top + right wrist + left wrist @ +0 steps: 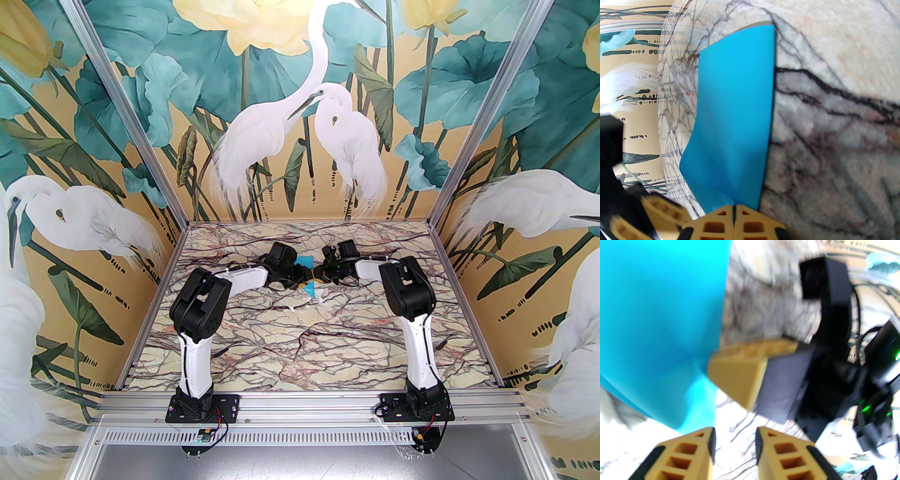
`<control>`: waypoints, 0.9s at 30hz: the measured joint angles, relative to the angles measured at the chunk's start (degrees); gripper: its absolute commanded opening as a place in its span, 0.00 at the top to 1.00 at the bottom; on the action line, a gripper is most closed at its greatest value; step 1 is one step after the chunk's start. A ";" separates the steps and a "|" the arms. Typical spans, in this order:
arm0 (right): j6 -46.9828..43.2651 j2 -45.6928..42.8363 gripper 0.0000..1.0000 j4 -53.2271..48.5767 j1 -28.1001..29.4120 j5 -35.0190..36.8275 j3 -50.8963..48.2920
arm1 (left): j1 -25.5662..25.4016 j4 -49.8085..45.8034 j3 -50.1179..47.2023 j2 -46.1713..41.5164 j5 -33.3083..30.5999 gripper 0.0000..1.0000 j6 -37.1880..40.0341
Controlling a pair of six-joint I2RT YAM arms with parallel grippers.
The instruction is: Fold a paper plane with a square sheet of paper (fold left side to right side)
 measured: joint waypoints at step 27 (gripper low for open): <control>-0.24 0.00 1.00 -2.75 0.15 2.03 1.18 | 0.98 -1.88 8.41 5.25 0.00 0.68 0.33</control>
